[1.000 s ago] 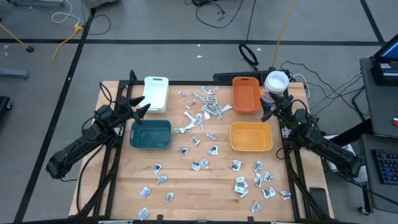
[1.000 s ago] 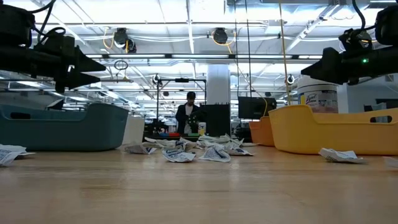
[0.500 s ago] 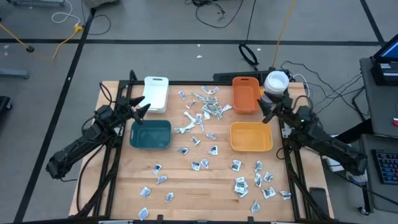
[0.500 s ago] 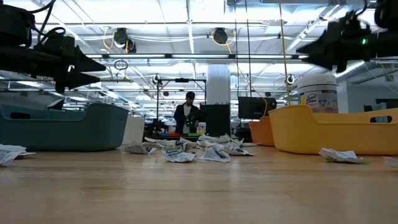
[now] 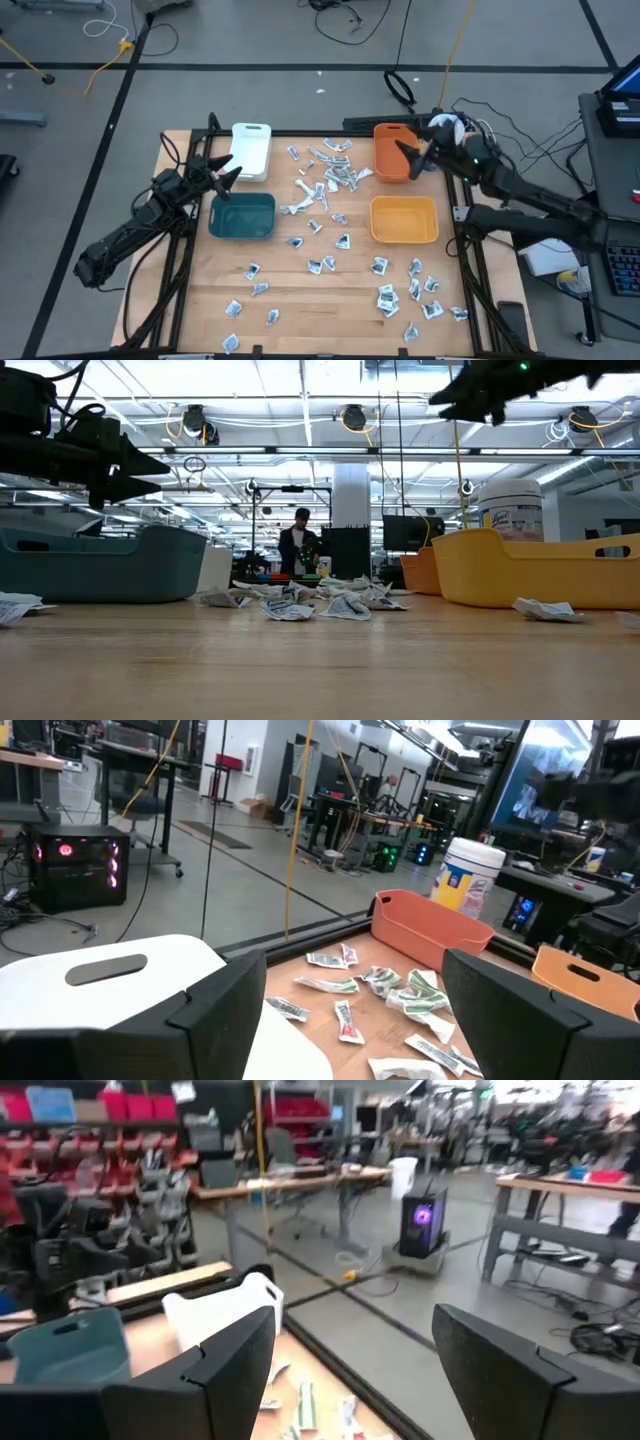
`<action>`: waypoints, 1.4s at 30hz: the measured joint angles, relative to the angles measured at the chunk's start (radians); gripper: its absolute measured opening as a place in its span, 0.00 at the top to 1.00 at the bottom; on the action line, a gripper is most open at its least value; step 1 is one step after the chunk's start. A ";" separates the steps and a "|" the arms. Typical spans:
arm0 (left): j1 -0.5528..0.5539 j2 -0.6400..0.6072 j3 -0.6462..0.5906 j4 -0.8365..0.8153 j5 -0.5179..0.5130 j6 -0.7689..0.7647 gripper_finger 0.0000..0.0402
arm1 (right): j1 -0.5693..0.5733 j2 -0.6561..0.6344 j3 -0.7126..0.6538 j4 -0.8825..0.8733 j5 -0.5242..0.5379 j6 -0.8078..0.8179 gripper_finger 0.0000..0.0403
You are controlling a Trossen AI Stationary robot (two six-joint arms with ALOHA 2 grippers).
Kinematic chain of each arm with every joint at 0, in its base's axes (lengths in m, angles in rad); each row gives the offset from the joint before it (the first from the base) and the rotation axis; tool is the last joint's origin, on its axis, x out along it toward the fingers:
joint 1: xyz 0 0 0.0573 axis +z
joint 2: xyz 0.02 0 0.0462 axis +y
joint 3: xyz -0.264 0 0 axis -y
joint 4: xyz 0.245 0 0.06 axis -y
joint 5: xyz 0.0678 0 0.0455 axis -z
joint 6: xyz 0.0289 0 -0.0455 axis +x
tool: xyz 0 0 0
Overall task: Pick & Place First Aid Supplies
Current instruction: Put the antiseptic towelette into the yellow bin
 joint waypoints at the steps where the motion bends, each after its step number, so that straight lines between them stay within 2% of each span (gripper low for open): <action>1: 0.000 0.000 0.000 0.000 0.000 0.000 0.24 | 0.008 0.033 0.037 -0.033 0.000 0.000 0.34; 4: 0.000 0.000 0.000 0.000 0.000 0.000 0.24 | 0.033 0.119 0.145 -0.163 0.002 0.015 0.34; 13: 0.000 0.000 0.000 0.000 0.000 0.000 0.24 | 0.075 0.345 0.496 -0.647 0.007 0.199 0.34; 18: 0.000 0.000 0.000 0.000 0.000 0.000 0.24 | 0.094 0.460 0.671 -0.877 0.054 0.393 0.34; 22: 0.000 0.000 0.000 0.000 0.000 0.000 0.24 | 0.097 0.539 0.775 -1.016 0.034 0.614 0.34; 30: 0.000 0.000 0.000 0.000 0.000 0.000 0.24 | 0.096 0.629 0.811 -1.148 -0.115 0.936 0.34; 37: 0.000 0.000 0.000 0.000 0.000 0.000 0.24 | 0.096 0.692 0.811 -1.270 -0.187 1.070 0.34; 42: 0.000 0.000 0.000 0.000 0.000 0.000 0.24 | 0.103 0.735 0.811 -1.329 -0.187 1.155 0.34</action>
